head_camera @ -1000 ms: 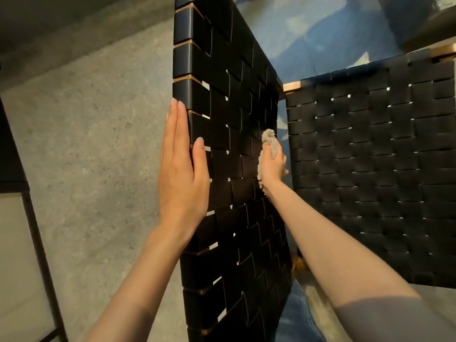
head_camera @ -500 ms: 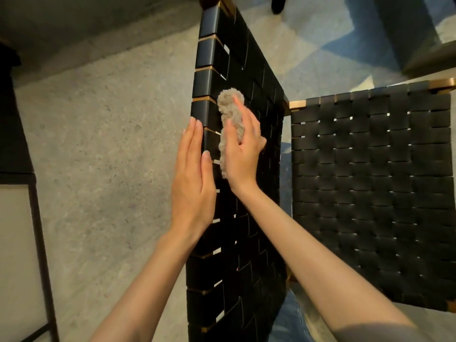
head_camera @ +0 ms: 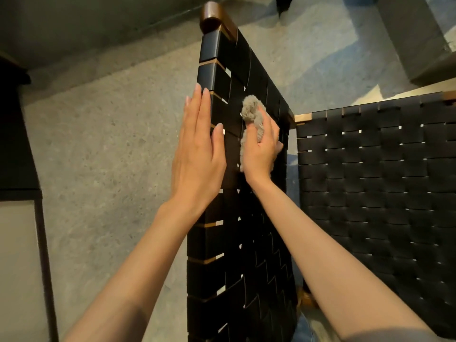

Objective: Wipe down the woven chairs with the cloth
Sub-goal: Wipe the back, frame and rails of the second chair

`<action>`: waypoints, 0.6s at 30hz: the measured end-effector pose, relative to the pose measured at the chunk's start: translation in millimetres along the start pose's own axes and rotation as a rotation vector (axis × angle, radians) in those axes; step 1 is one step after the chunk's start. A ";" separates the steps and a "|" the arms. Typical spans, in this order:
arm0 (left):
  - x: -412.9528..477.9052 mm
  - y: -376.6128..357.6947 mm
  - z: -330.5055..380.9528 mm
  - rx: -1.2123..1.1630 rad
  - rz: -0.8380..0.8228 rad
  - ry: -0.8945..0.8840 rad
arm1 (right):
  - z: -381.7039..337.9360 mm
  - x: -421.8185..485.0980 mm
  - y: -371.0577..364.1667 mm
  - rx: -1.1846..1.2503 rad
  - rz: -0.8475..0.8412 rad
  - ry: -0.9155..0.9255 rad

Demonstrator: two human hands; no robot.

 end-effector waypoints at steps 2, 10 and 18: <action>5.7 -3.1 1.1 0.018 0.011 -0.012 | 26.1 12.0 9.4 0.002 0.043 -0.088; 7.4 -7.0 0.0 0.007 0.067 -0.027 | 116.0 47.3 49.7 -0.148 0.094 -0.478; 6.8 -6.0 -0.2 -0.032 0.076 0.001 | 90.7 24.1 44.6 -0.035 0.133 -0.465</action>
Point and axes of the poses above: each hand's wrist, its own x-axis towards the middle knuckle, its own y-axis out of the back of the hand, z = x × y, the point moved 4 cm from there along x, towards the middle knuckle, and after that the axes turned 14 degrees about x, right-handed, at the moved point
